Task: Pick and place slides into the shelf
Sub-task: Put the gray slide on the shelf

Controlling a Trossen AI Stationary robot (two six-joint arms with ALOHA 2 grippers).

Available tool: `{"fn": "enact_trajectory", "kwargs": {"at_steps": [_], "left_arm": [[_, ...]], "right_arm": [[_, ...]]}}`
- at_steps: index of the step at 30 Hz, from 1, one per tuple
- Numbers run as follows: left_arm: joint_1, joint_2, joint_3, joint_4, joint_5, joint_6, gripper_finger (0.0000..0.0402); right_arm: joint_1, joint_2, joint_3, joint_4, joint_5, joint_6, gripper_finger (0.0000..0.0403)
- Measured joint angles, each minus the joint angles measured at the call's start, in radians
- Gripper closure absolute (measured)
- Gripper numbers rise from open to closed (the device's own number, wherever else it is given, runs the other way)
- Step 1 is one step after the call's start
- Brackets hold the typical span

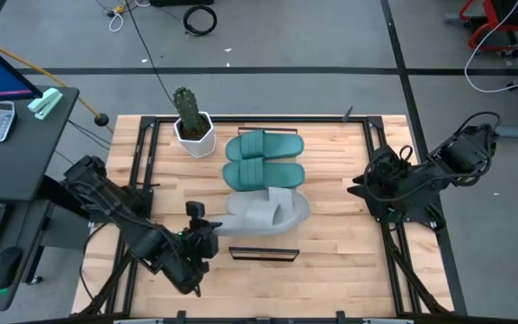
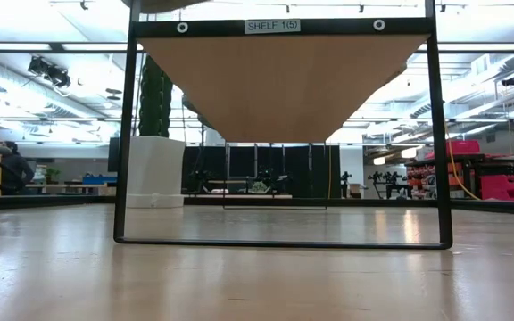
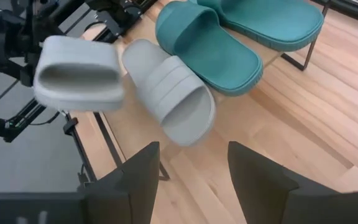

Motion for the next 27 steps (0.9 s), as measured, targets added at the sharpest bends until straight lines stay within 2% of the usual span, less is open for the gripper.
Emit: {"fn": "enact_trajectory", "kwargs": {"at_steps": [4, 9, 13, 21, 27], "left_arm": [[0.028, 0.045, 0.029, 0.006, -0.004, 0.026, 0.0332], [0.029, 0.162, 0.144, 0.005, -0.028, 0.173, 0.0332], [0.031, 0.247, 0.236, -0.038, -0.059, 0.198, 0.0332], [0.048, 0.306, 0.294, -0.261, -0.053, -0.061, 0.0332], [0.018, 0.306, 0.297, -0.282, -0.049, -0.056, 0.0332]], "right_arm": [[0.000, 0.002, 0.000, -0.001, -0.017, -0.002, 0.0207], [0.000, 0.012, 0.000, -0.008, -0.024, -0.003, 0.0207], [0.000, 0.022, 0.000, -0.008, -0.024, -0.007, 0.0207], [0.000, 0.034, 0.000, -0.008, -0.040, -0.009, 0.0207], [0.000, 0.034, 0.000, -0.009, -0.042, -0.027, 0.0207]]}}
